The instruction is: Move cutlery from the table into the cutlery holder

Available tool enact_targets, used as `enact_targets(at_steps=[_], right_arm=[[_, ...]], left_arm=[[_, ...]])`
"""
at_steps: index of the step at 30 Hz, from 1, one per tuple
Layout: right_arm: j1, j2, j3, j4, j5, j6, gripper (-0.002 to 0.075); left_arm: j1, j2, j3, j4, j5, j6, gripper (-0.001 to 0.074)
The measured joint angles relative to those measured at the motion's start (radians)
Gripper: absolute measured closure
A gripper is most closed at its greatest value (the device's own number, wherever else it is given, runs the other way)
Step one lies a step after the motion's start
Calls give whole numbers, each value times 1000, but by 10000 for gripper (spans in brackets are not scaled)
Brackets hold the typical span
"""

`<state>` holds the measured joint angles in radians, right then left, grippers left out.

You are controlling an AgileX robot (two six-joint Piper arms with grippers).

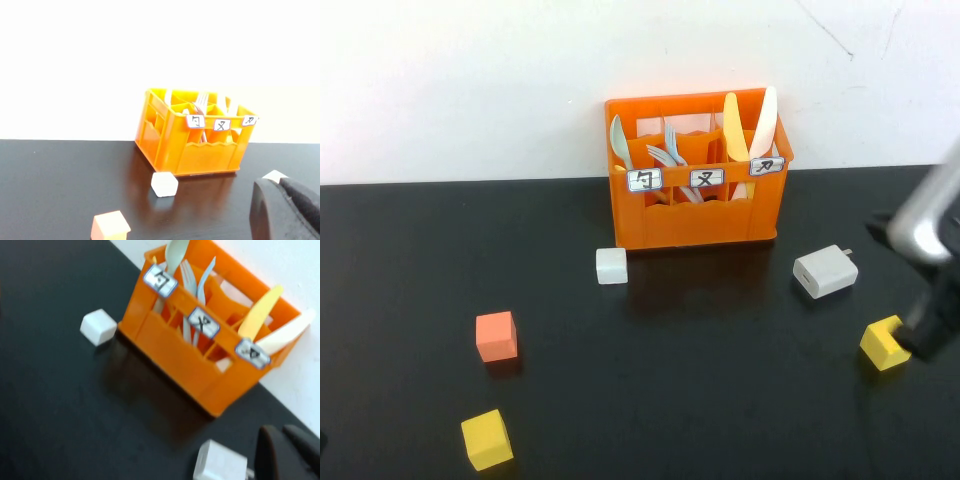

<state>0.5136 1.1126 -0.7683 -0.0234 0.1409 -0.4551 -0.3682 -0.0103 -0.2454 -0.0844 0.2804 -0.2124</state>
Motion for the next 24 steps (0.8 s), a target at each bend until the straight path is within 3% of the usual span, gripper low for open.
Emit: enact_targets(at_steps=[12,24], right_arm=[[0,-416,317,59,17,4,728],[0,-738,392,82,308,12,728]], left_arm=[[0,-5,3,7,-6,1,736],[0,-5,55,45,-56,2,736]])
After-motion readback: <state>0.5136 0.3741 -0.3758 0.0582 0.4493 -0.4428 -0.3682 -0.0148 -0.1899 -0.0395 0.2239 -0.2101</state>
